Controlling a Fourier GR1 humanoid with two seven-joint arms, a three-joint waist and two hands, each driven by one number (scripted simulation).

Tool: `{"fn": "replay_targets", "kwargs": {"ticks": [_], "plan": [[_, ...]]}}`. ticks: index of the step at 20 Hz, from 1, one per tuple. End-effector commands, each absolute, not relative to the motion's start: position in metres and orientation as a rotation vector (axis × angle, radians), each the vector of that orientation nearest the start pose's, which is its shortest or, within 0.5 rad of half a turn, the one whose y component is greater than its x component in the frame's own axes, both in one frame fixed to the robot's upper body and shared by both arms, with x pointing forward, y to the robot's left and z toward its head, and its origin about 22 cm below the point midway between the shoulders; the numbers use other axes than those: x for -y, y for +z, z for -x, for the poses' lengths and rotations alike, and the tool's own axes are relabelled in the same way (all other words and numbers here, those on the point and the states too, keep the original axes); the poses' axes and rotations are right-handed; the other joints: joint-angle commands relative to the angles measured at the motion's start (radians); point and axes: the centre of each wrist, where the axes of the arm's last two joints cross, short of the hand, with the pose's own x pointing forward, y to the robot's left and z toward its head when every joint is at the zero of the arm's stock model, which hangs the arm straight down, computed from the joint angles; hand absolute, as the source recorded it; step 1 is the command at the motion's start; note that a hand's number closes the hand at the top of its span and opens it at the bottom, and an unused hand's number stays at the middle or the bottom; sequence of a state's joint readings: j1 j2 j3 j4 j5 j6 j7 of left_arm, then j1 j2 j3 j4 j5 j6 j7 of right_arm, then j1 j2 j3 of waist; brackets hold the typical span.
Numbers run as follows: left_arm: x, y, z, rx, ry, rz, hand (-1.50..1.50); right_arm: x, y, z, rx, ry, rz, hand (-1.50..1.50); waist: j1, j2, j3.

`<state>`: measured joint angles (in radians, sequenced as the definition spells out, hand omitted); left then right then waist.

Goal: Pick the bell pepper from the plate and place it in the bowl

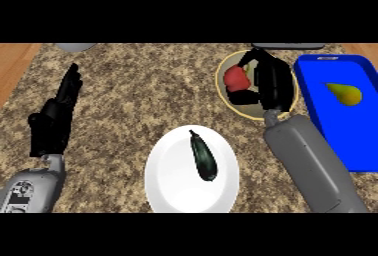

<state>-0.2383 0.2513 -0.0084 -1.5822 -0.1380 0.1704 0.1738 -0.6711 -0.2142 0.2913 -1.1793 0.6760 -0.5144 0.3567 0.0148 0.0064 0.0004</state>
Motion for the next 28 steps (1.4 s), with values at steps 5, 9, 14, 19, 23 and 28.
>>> {"fn": "replay_targets", "kwargs": {"ticks": [5, 9, 14, 19, 23, 28], "plan": [[-0.263, 0.076, -0.283, 1.681, -0.195, -0.347, 0.0, 0.191, 0.05, -0.411, 1.641, 0.535, 1.16, 1.5, 0.02, 0.003, 0.0], [-0.248, 0.075, -0.296, 1.667, -0.192, -0.346, 0.0, 0.22, 0.048, -0.426, 1.613, 0.432, 1.086, 1.5, 0.035, 0.014, 0.002], [-0.244, 0.078, -0.305, 1.68, -0.207, -0.347, 0.0, 0.221, 0.04, -0.431, 1.544, 0.427, 0.882, -1.5, 0.043, 0.02, 0.002], [-0.241, 0.078, -0.301, 1.705, -0.209, -0.338, 0.0, 0.229, 0.046, -0.437, 1.655, 0.375, 0.739, -1.5, 0.061, 0.027, 0.003], [-0.256, 0.089, -0.3, 1.688, -0.212, -0.357, 0.0, 0.261, 0.033, -0.427, 1.758, 0.272, 0.695, -1.5, 0.042, 0.017, 0.003], [-0.244, 0.084, -0.292, 1.673, -0.194, -0.361, 0.0, 0.275, 0.046, -0.435, 1.738, 0.186, 0.663, -1.5, 0.037, 0.011, 0.002]]}}
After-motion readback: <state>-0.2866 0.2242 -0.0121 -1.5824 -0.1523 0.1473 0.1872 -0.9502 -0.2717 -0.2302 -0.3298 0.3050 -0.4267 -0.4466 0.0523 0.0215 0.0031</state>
